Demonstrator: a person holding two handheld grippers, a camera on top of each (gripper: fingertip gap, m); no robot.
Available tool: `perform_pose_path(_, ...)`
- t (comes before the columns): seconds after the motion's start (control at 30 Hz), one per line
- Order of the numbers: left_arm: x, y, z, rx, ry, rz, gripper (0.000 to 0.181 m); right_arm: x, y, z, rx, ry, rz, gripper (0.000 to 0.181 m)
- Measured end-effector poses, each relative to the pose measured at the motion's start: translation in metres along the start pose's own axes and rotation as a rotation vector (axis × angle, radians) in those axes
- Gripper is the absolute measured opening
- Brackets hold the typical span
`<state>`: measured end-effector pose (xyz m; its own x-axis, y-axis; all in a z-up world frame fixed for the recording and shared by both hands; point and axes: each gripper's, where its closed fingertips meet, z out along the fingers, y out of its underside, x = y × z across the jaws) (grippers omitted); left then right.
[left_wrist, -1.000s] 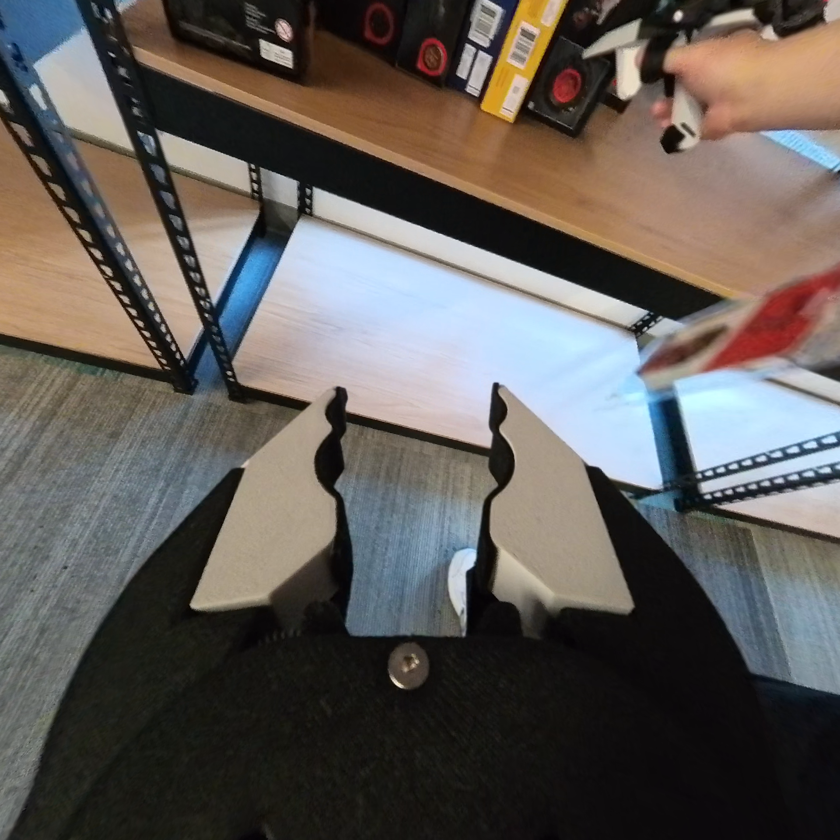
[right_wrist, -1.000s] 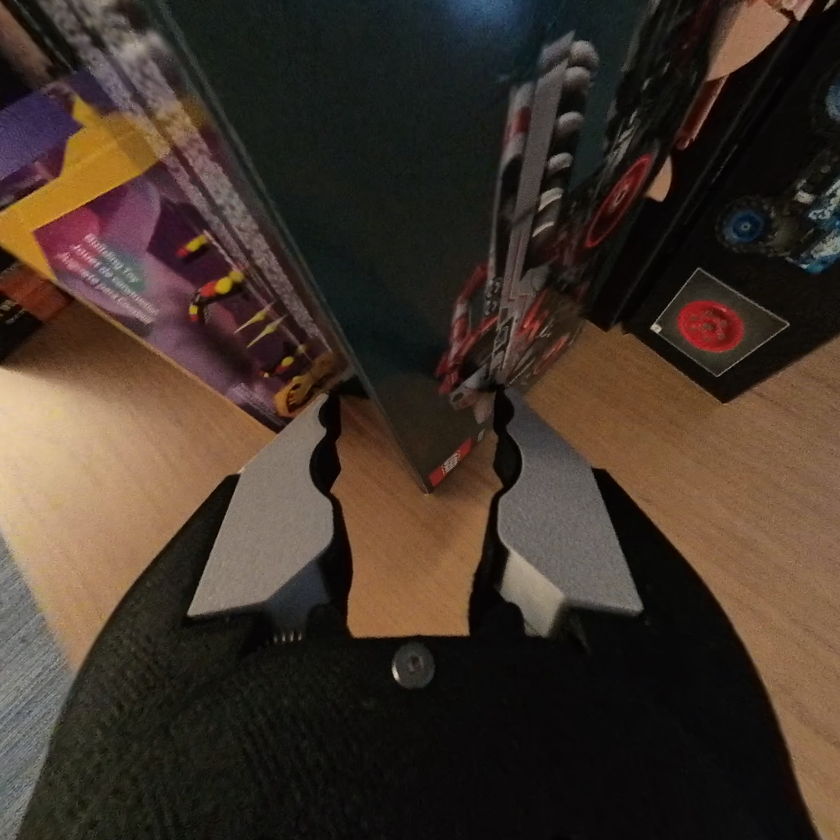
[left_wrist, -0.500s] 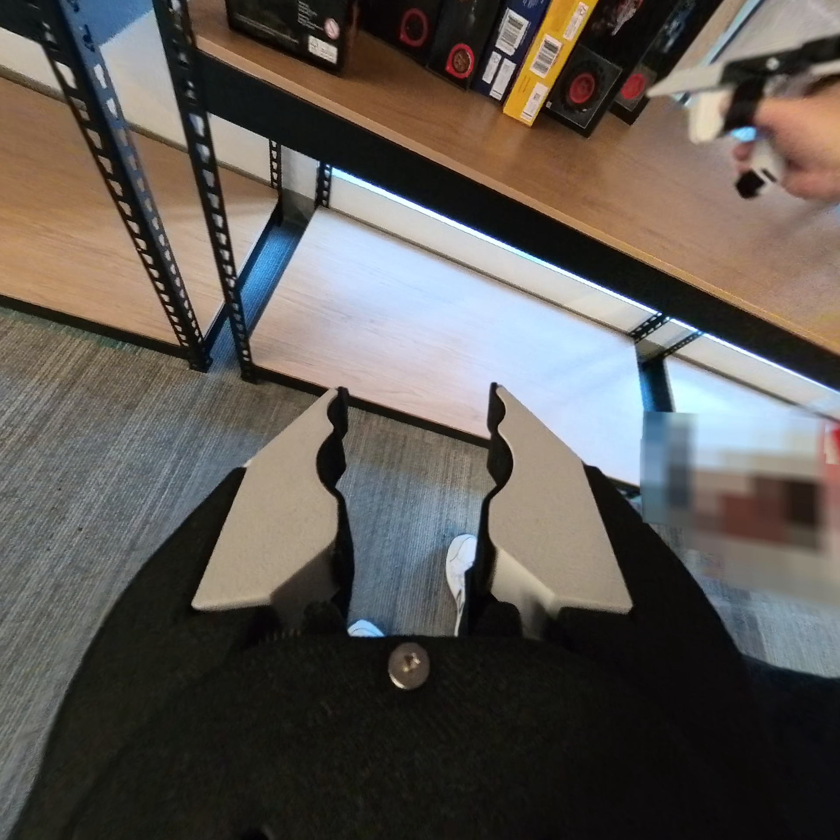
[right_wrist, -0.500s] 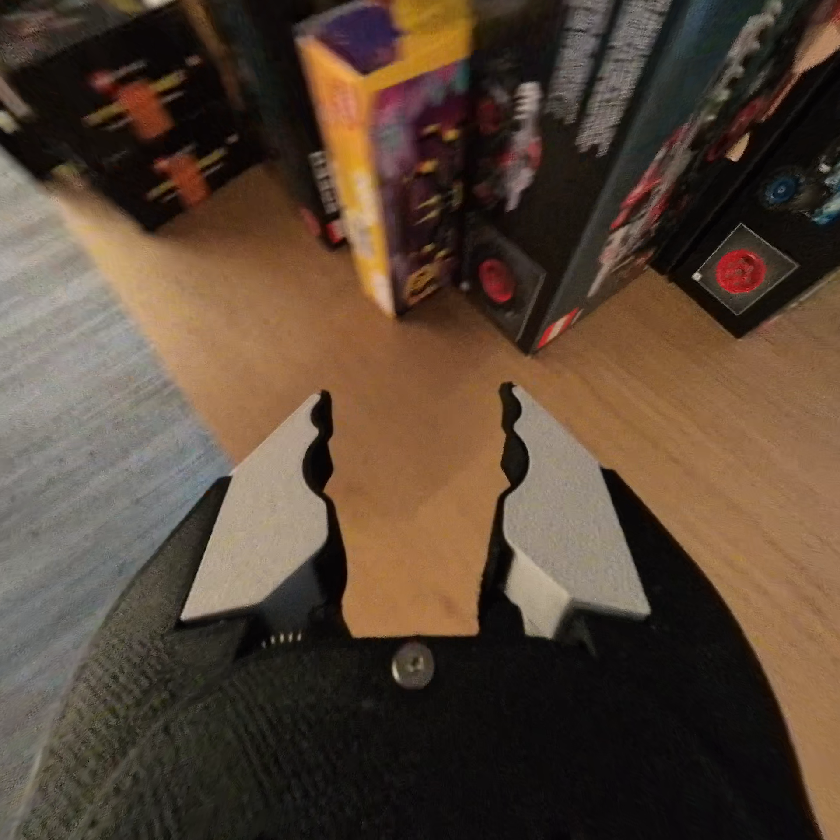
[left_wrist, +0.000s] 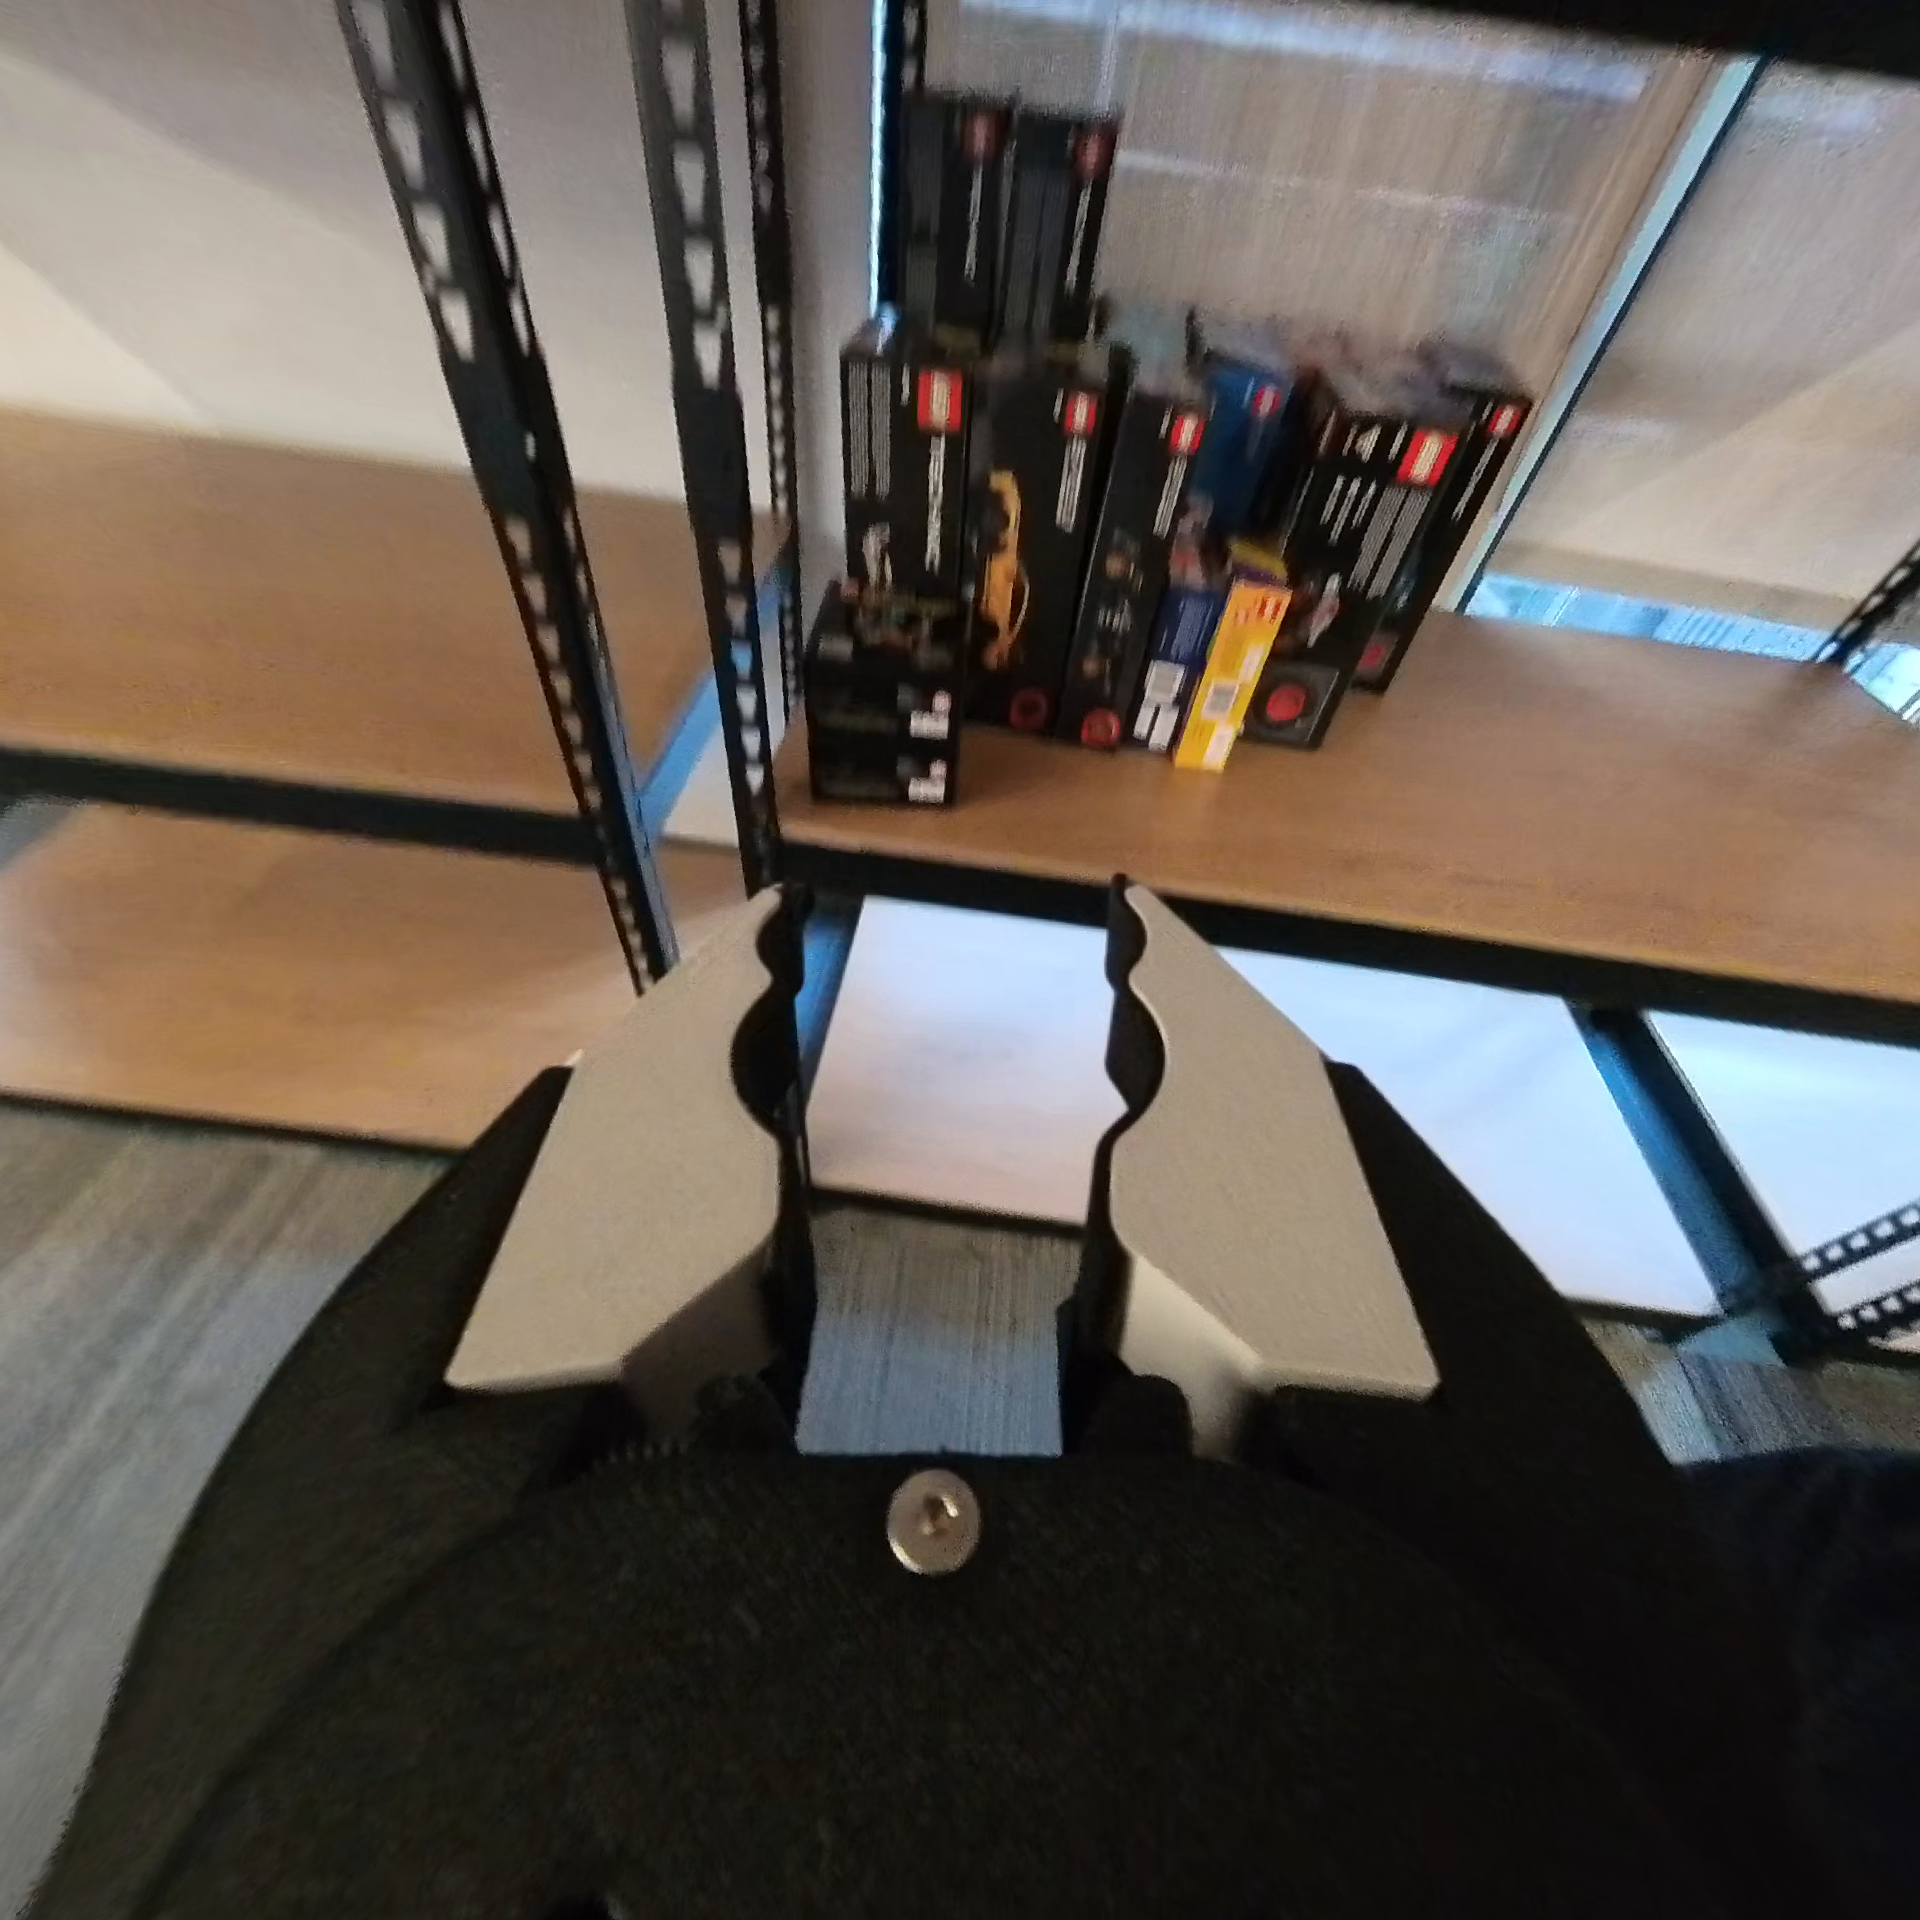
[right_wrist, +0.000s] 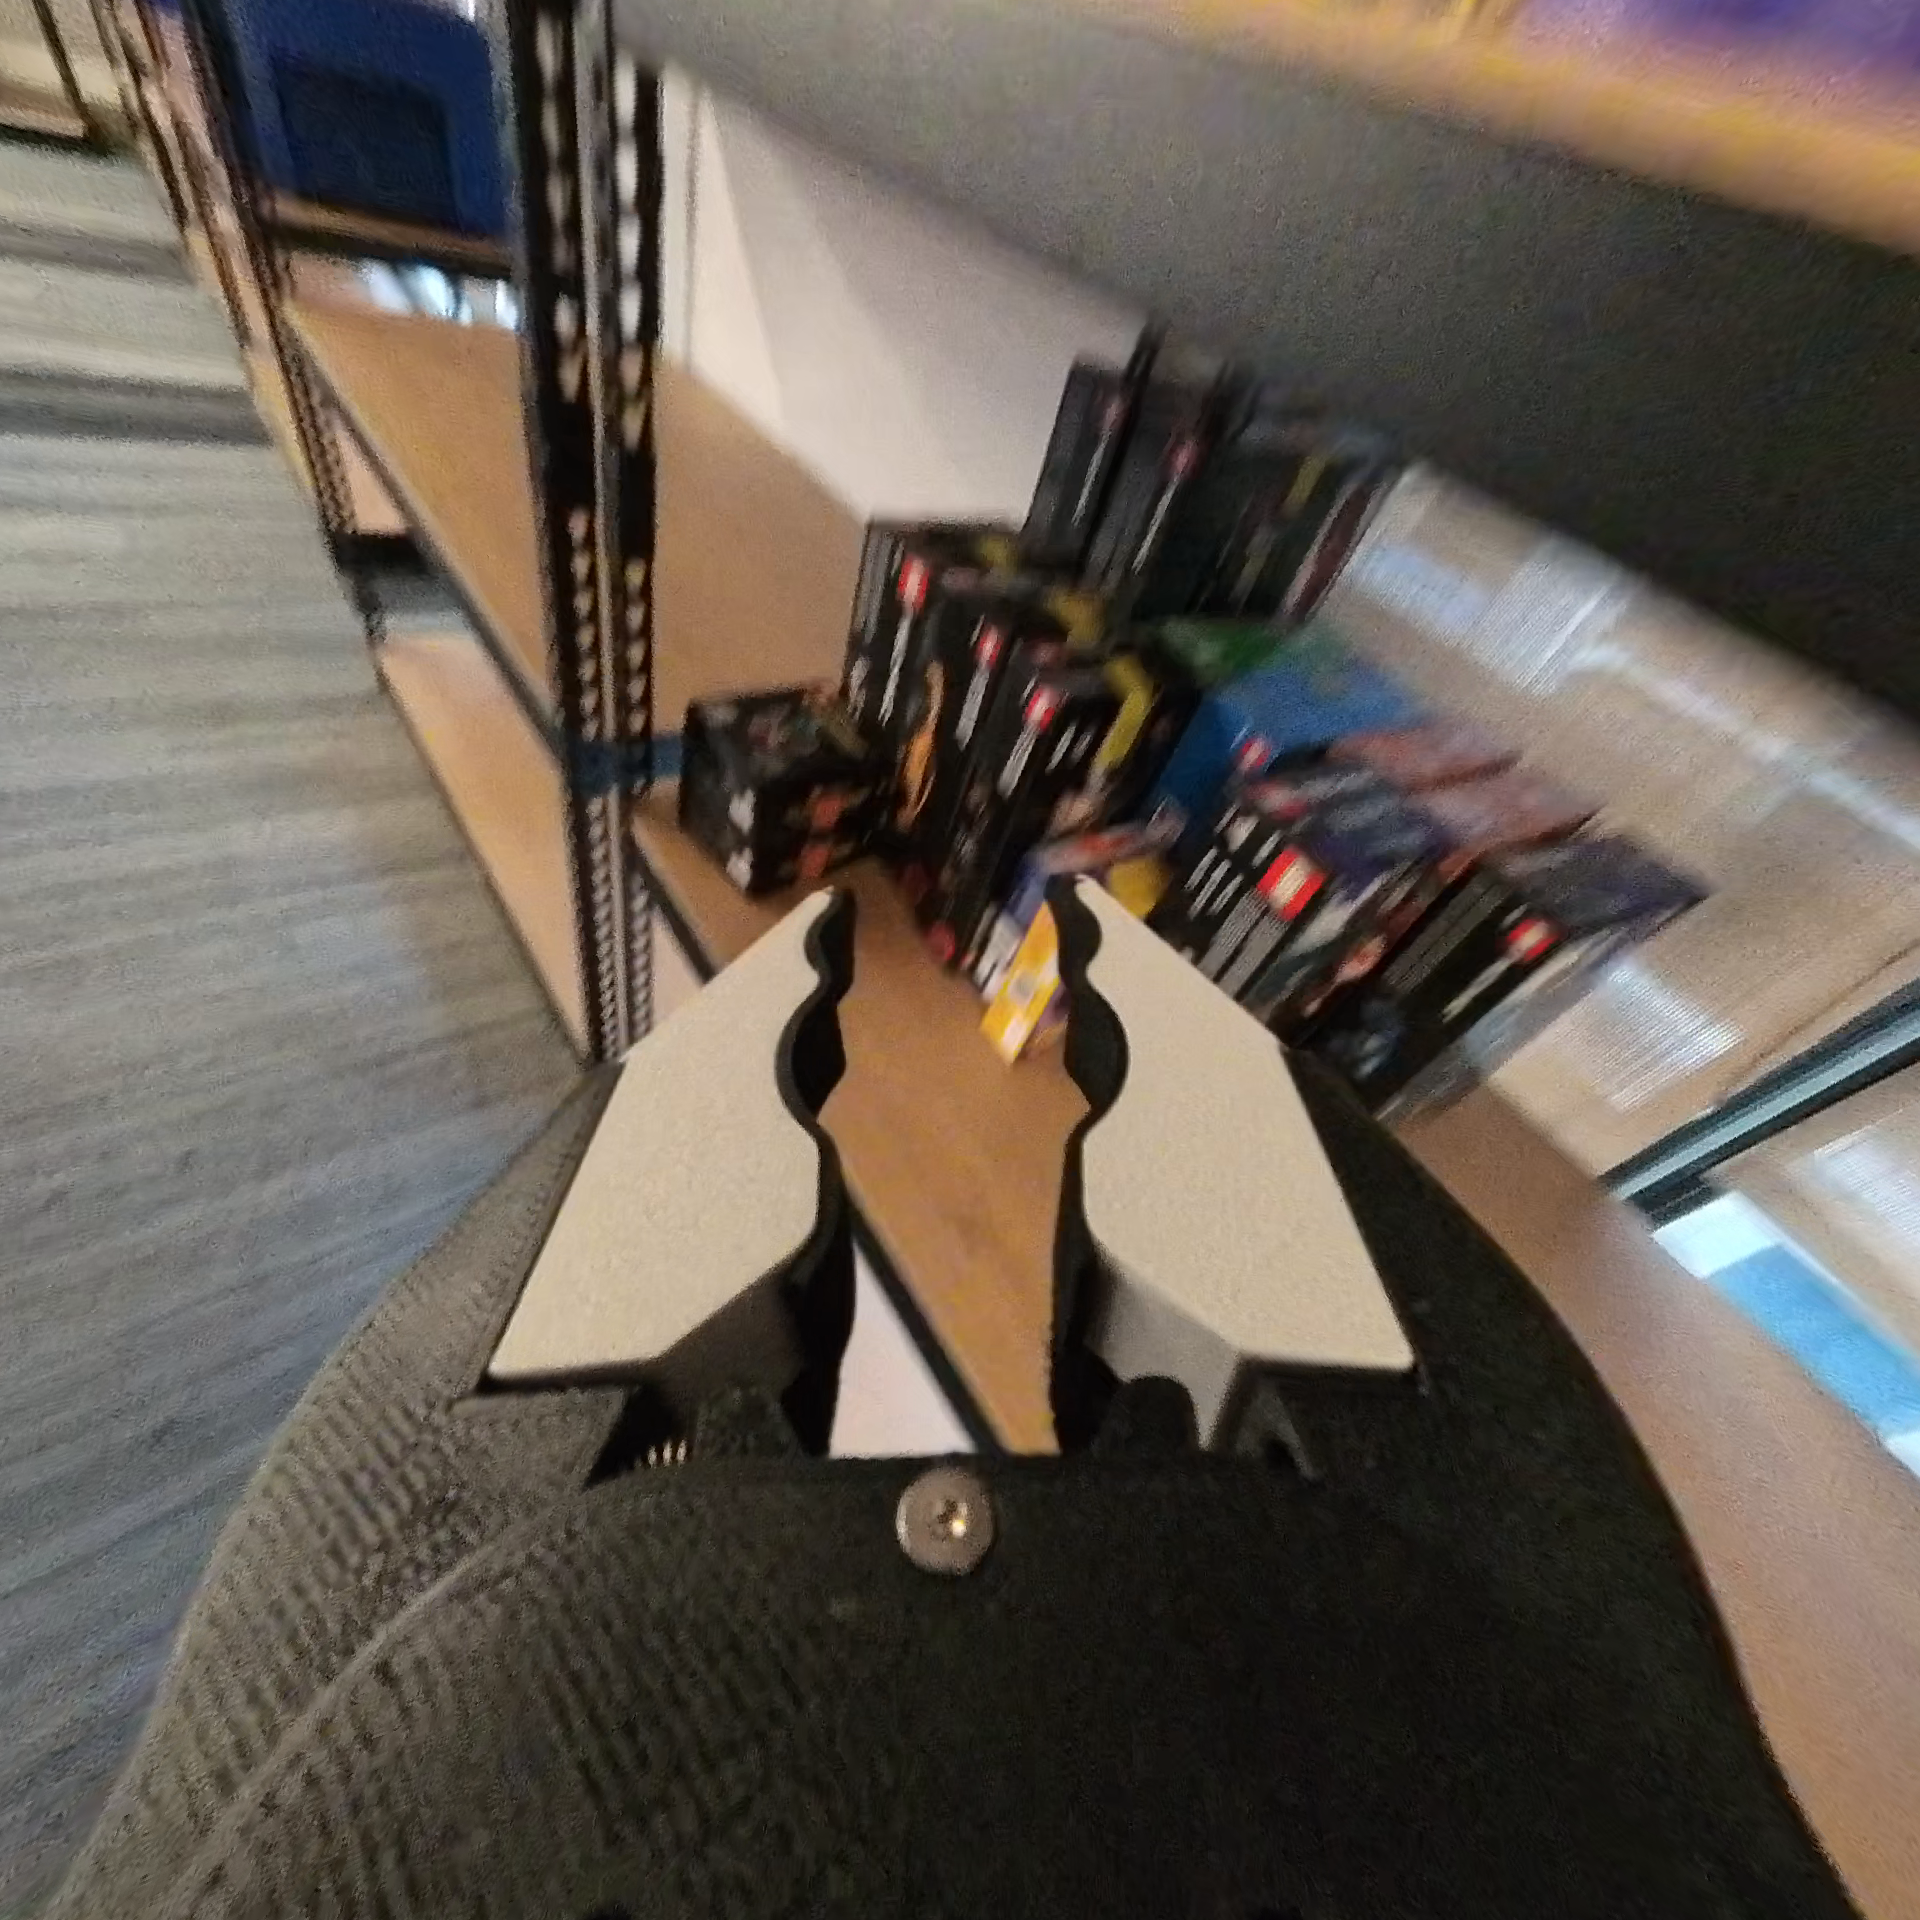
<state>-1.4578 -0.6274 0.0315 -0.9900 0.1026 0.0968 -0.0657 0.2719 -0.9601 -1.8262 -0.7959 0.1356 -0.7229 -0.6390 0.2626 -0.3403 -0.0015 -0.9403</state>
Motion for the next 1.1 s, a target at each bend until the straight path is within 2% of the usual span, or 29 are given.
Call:
perform_pose_path(0.1, 0.009, -0.055, 0.025, 0.091, 0.031, 0.036, 0.056, 0.039, -0.056, -0.022, 0.119, 0.081, 0.004, 0.036)
perform_pose_path(0.2, 0.034, -0.107, 0.061, 0.189, 0.078, 0.067, 0.056, 0.07, -0.089, -0.049, 0.218, 0.125, -0.011, 0.036)
perform_pose_path(0.23, 0.045, -0.123, 0.074, 0.221, 0.094, 0.081, 0.055, 0.08, -0.092, -0.054, 0.221, 0.141, -0.036, 0.038)
perform_pose_path(0.3, 0.068, -0.153, 0.099, 0.272, 0.126, 0.088, 0.054, 0.096, -0.091, -0.059, 0.197, 0.154, -0.073, 0.057)
perform_pose_path(0.33, 0.082, -0.166, 0.112, 0.288, 0.156, 0.081, 0.054, 0.095, -0.09, -0.06, 0.2, 0.113, -0.075, 0.064)
perform_pose_path(0.4, 0.112, -0.188, 0.135, 0.313, 0.228, 0.082, 0.055, 0.079, -0.086, -0.061, 0.237, -0.011, -0.09, 0.066)
perform_pose_path(0.47, 0.136, -0.203, 0.152, 0.342, 0.275, 0.106, 0.055, 0.063, -0.065, -0.054, 0.224, -0.079, -0.178, 0.067)
perform_pose_path(0.57, 0.161, -0.211, 0.168, 0.354, 0.325, 0.113, 0.055, 0.036, -0.029, -0.04, 0.158, -0.186, -0.175, 0.073)
perform_pose_path(0.67, 0.174, -0.204, 0.18, 0.336, 0.369, 0.128, 0.053, 0.023, 0.001, -0.024, 0.103, -0.21, -0.096, 0.072)
perform_pose_path(0.77, 0.173, -0.184, 0.199, 0.271, 0.406, 0.174, 0.051, 0.016, 0.035, -0.002, 0.039, -0.224, -0.041, 0.07)
perform_pose_path(0.9, 0.155, -0.16, 0.218, 0.193, 0.463, 0.156, 0.051, 0.015, 0.091, 0.036, -0.072, -0.174, 0.078, 0.07)
perform_pose_path(0.97, 0.139, -0.155, 0.222, 0.168, 0.482, 0.159, 0.051, 0.012, 0.099, 0.05, -0.088, -0.131, 0.149, 0.068)
perform_pose_path(1.1, 0.098, -0.162, 0.22, 0.187, 0.495, 0.184, 0.048, -0.005, 0.069, 0.072, -0.012, -0.053, 0.063, 0.063)
